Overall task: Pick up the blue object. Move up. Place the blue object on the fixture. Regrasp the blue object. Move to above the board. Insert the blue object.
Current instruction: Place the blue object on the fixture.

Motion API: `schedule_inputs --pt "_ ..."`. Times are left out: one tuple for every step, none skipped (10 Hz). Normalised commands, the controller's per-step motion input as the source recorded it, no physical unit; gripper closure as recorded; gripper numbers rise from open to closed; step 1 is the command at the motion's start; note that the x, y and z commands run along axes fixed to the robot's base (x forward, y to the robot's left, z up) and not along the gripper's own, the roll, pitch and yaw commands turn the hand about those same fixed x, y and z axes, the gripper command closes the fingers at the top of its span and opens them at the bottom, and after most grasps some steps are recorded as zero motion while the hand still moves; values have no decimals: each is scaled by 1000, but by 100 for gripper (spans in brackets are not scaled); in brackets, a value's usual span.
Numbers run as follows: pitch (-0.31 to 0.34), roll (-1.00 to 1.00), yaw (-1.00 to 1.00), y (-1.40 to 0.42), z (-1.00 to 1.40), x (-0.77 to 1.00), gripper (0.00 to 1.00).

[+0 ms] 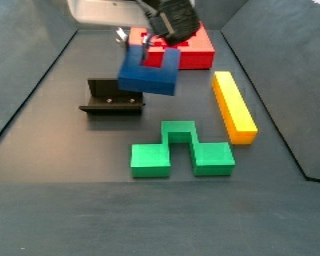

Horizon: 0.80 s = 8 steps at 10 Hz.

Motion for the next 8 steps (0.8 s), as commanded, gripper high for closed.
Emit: schedule_inputs --pt "-214 -1000 -154 169 220 546 100" --pt "-17 -1000 0 54 151 620 100" --pt "0 -986 0 0 157 594 100" --pt "0 -983 0 0 154 597 100" --pt "0 -777 177 0 143 523 100" --pt "34 -583 360 -66 34 454 100" --pt "40 -471 509 -143 0 366 100" --pt "37 -314 657 -223 0 297 100"
